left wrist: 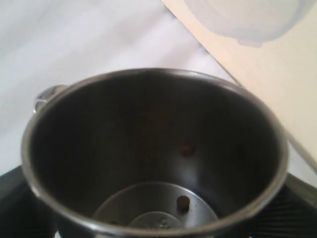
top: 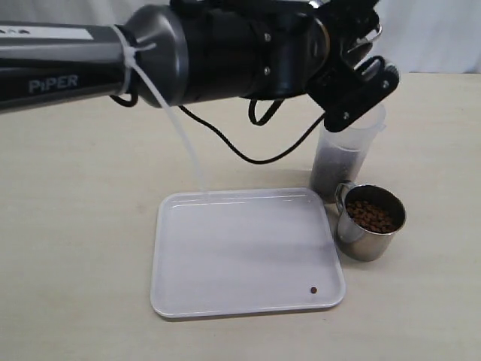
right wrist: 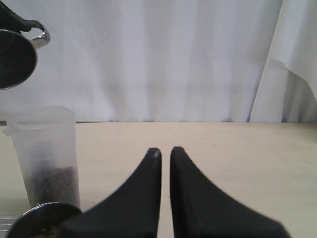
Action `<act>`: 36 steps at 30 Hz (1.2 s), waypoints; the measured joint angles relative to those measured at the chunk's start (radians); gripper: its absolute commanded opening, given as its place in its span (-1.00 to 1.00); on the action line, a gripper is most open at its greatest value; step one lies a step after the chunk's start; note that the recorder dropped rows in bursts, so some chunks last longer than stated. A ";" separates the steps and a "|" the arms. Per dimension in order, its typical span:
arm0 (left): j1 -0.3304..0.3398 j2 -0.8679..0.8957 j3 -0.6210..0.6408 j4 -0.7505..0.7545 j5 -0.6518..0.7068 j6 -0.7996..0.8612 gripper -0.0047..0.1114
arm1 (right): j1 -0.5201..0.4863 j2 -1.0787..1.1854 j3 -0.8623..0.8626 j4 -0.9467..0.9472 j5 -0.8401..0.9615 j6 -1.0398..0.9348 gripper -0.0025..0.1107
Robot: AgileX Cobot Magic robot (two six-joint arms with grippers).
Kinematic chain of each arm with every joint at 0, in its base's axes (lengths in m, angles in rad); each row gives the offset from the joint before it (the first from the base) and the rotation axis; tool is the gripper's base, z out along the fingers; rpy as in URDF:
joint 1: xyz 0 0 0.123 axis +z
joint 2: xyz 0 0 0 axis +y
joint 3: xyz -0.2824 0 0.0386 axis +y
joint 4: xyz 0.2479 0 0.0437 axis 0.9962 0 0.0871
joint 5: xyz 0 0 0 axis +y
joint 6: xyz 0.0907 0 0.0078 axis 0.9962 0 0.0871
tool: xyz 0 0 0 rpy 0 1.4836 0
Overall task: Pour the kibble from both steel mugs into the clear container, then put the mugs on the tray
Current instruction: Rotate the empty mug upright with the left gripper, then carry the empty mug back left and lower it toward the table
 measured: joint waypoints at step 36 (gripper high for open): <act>0.352 -0.344 0.391 -1.325 -0.321 0.041 -0.92 | 0.000 0.000 0.000 0.000 0.000 0.000 -0.87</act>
